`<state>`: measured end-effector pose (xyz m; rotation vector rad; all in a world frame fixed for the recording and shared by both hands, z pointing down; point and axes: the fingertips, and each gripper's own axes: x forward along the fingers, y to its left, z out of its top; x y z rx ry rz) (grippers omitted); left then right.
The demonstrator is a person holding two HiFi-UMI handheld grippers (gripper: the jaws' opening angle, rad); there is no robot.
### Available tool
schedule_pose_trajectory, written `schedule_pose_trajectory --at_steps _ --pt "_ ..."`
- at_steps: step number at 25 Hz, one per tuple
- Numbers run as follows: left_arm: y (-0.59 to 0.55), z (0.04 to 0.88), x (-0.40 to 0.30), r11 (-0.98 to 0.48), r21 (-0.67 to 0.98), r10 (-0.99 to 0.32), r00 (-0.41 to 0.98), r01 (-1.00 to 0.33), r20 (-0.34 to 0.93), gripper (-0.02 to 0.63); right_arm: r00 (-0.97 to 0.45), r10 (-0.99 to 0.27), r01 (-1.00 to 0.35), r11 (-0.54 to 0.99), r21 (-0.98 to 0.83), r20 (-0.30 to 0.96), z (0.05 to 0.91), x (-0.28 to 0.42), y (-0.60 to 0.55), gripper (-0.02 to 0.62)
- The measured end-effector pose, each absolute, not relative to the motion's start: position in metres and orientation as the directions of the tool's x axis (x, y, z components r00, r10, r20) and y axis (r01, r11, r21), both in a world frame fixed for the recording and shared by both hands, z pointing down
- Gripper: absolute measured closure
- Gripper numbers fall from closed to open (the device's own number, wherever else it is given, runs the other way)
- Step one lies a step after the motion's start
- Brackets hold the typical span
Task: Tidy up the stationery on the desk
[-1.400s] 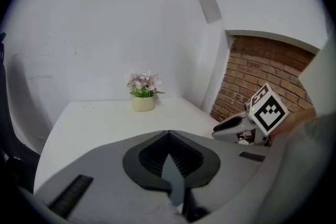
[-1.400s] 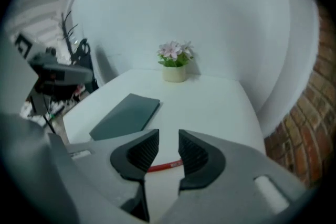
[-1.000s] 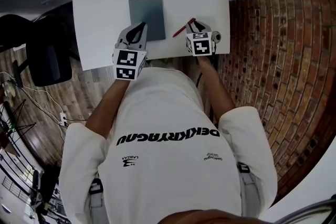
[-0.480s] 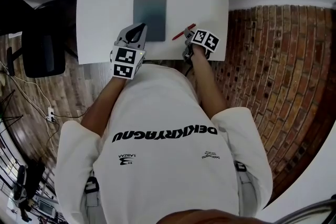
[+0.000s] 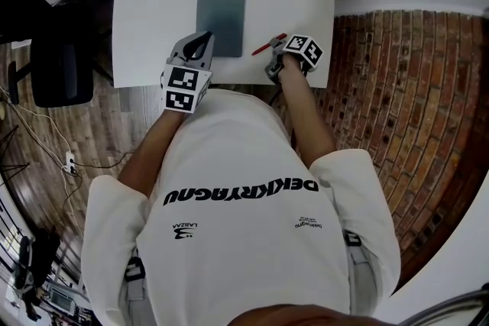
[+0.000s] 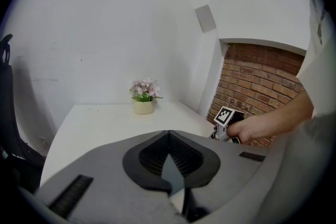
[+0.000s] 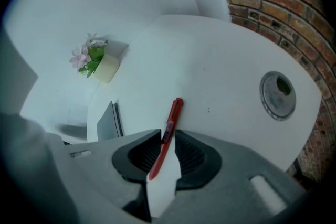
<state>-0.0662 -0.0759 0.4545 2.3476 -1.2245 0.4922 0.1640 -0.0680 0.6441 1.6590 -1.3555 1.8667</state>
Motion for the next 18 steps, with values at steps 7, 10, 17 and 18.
schedule_pose_trajectory --at_steps 7,10,17,18 --pt "-0.071 0.453 -0.065 -0.49 0.266 -0.673 0.554 -0.83 0.489 0.607 -0.244 -0.312 -0.831 -0.42 -0.364 0.918 0.643 0.151 -0.08 0.534" --pt "-0.07 0.454 -0.065 -0.491 0.271 -0.671 0.558 -0.828 0.489 0.607 -0.244 -0.307 -0.85 -0.389 -0.356 0.92 0.643 0.146 -0.082 0.54" --pt "-0.07 0.46 -0.076 -0.491 0.249 -0.674 0.545 -0.835 0.498 0.607 -0.257 -0.342 -0.872 -0.322 -0.369 0.904 0.63 0.14 -0.088 0.551" --pt "-0.069 0.46 -0.077 -0.491 0.248 -0.674 0.544 -0.835 0.5 0.607 -0.268 -0.344 -0.872 -0.31 -0.379 0.9 0.628 0.137 -0.089 0.551"
